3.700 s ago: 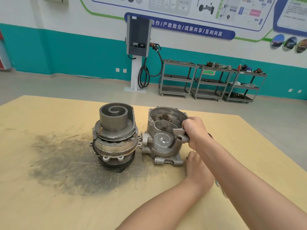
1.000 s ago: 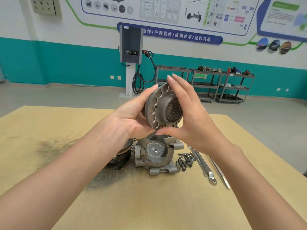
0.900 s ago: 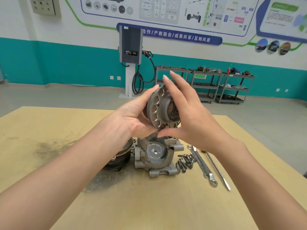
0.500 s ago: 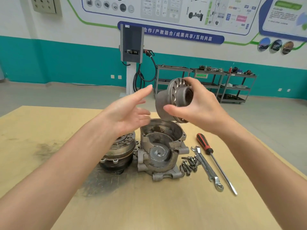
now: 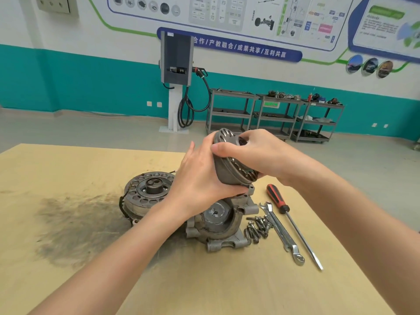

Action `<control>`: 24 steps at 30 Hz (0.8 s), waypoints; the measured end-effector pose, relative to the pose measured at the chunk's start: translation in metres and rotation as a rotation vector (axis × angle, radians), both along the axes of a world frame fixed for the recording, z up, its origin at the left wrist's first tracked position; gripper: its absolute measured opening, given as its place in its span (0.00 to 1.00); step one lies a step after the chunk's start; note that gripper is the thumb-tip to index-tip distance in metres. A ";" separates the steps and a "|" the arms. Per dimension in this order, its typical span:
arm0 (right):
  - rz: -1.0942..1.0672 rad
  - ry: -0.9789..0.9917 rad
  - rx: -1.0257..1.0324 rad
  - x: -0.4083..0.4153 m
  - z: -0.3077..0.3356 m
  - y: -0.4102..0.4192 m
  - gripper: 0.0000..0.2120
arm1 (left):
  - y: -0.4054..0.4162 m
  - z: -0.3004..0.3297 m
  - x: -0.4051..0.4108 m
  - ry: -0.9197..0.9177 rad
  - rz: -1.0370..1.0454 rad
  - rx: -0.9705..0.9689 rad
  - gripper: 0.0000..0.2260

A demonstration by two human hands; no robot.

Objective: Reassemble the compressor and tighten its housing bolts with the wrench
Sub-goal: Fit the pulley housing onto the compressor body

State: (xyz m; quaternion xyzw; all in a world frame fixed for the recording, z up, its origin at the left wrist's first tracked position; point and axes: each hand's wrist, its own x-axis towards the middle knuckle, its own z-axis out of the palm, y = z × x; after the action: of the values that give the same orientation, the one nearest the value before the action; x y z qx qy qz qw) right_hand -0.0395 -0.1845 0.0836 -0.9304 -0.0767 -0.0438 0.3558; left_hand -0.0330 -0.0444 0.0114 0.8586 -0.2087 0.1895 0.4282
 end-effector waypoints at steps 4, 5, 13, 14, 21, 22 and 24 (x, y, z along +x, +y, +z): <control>0.103 -0.060 -0.168 -0.005 0.005 -0.009 0.46 | -0.001 0.000 -0.001 -0.170 0.056 0.028 0.43; 0.142 -0.098 -0.257 -0.006 0.006 -0.014 0.49 | 0.000 0.000 -0.002 -0.169 0.028 -0.021 0.41; 0.268 -0.488 -0.731 0.005 0.011 -0.026 0.38 | 0.009 -0.003 0.007 0.164 -0.195 -0.366 0.34; 0.295 -0.456 -0.693 0.008 0.013 -0.027 0.37 | 0.011 -0.003 0.009 0.179 -0.227 -0.362 0.33; 0.283 -0.458 -0.469 0.027 0.009 -0.026 0.24 | 0.023 0.011 0.024 0.323 -0.365 -0.169 0.31; 0.258 -0.449 -0.455 0.029 0.007 -0.026 0.24 | 0.027 0.015 0.025 0.333 -0.358 -0.104 0.32; 0.209 -0.428 -0.440 0.033 0.002 -0.027 0.25 | 0.042 0.023 0.026 0.308 -0.286 0.080 0.39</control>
State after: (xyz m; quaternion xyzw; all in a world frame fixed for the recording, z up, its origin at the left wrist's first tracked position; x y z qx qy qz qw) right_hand -0.0061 -0.2114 0.0857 -0.9417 -0.2525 -0.1841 0.1245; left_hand -0.0074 -0.0022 0.0343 0.8554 -0.2679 -0.0151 0.4430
